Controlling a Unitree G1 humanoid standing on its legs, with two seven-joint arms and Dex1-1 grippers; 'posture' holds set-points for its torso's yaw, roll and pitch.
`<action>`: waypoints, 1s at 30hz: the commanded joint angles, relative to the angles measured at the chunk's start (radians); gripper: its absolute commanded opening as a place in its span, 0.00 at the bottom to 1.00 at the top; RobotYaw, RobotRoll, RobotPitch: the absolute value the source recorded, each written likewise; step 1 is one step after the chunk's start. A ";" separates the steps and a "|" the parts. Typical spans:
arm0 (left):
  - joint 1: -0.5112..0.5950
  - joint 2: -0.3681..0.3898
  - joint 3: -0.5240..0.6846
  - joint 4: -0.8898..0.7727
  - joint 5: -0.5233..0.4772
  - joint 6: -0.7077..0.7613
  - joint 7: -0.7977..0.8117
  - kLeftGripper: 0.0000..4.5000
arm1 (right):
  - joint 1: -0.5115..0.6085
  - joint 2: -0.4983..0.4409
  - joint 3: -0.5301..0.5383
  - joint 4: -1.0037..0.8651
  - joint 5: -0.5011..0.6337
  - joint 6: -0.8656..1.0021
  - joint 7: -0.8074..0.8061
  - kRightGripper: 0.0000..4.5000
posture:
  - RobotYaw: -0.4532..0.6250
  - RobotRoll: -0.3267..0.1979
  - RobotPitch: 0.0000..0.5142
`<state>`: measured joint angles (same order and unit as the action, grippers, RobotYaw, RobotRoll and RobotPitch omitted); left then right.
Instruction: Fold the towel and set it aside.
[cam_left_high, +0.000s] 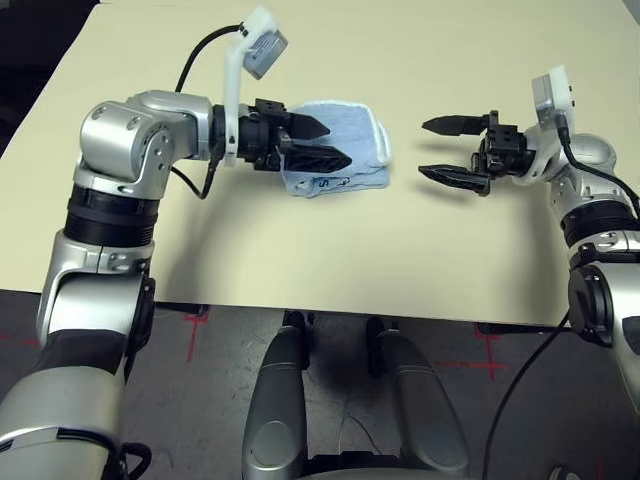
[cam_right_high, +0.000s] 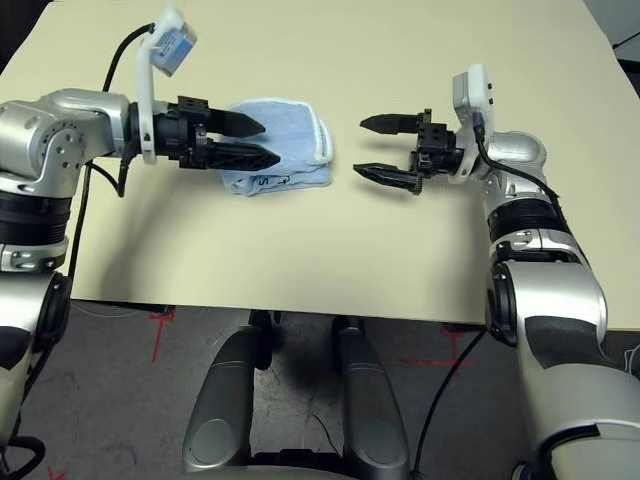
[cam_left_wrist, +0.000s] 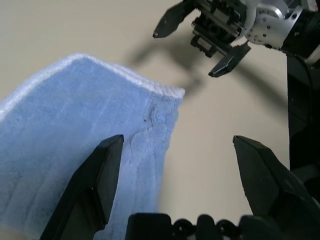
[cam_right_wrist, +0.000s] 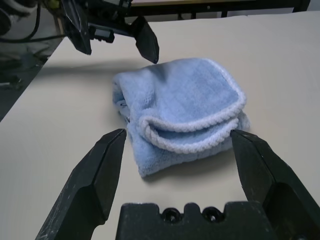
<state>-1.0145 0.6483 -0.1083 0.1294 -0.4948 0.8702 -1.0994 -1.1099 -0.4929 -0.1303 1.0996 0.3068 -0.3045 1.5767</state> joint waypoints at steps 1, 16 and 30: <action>0.059 0.005 0.029 0.004 0.028 -0.172 -0.044 0.99 | 0.001 0.000 -0.016 0.009 0.002 0.002 0.011 1.00 | 0.51 0.62 0.54; 0.067 -0.006 0.069 0.119 0.052 -0.327 -0.066 1.00 | 0.002 0.005 0.004 -0.022 0.006 0.020 0.038 0.00 | 0.50 0.62 0.55; 0.160 0.012 0.034 0.190 0.155 -0.708 -0.247 1.00 | 0.010 0.010 0.022 -0.055 0.011 0.029 0.038 0.00 | 0.49 0.62 0.56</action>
<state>-0.8762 0.6458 -0.0538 0.3037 -0.3733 0.2214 -1.3142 -1.1136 -0.4795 -0.1202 1.0609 0.3096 -0.2793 1.6063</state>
